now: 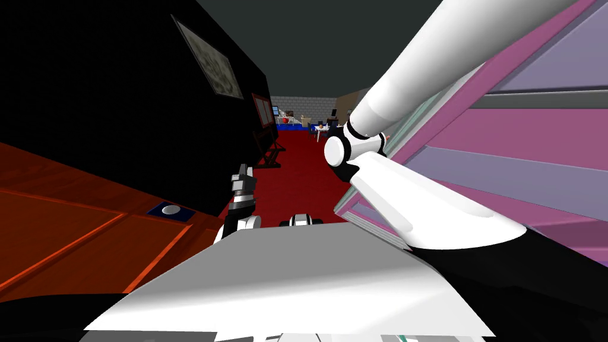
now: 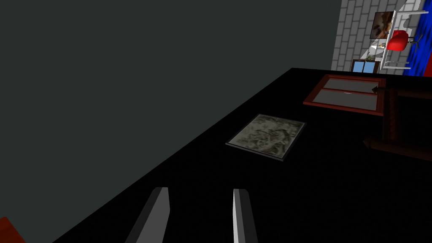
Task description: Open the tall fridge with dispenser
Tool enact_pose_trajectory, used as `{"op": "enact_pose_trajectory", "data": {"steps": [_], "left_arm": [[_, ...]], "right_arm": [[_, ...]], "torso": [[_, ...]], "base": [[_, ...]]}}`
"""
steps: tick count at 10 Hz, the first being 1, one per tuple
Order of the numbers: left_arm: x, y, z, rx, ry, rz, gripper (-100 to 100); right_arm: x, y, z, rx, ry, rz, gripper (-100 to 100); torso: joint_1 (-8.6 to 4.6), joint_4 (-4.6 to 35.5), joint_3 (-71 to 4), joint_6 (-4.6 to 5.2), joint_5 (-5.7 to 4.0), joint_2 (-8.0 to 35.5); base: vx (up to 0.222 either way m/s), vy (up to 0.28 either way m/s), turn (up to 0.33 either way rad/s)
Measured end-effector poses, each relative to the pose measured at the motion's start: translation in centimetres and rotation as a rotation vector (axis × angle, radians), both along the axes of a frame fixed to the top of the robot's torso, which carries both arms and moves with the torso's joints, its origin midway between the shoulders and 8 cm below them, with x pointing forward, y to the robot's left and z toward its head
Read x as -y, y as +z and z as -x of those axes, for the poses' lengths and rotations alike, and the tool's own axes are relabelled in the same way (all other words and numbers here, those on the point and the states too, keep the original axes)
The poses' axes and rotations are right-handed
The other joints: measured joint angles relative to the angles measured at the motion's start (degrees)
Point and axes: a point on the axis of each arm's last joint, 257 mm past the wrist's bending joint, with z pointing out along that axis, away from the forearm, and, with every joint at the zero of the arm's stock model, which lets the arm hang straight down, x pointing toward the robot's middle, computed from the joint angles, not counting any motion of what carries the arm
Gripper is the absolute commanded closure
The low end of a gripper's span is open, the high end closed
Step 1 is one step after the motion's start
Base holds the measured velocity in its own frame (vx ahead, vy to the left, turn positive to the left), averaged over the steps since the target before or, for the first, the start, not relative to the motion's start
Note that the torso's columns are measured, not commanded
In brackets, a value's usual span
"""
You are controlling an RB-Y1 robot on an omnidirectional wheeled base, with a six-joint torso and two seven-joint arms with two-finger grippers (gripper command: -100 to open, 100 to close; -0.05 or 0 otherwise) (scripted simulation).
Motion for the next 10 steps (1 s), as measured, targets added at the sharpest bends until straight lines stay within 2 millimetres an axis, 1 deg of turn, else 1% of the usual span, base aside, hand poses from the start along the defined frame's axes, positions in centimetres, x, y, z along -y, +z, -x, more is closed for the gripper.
{"op": "enact_pose_trajectory", "data": {"steps": [5,10], "left_arm": [[0.0,0.0,0.0,0.000,0.000,0.000,0],[0.0,0.0,0.0,0.000,0.000,0.000,0]], "right_arm": [[-0.2,3.1,-0.6,-0.024,0.023,0.021,-100],[0.1,6.0,-0.5,-0.045,0.029,0.037,-100]], "torso": [[-0.02,0.0,0.0,0.00,0.00,0.0],[-0.01,0.0,0.0,0.00,0.00,0.0]], "base": [[0.026,-0.003,0.038],[0.026,-0.003,0.039]]}}
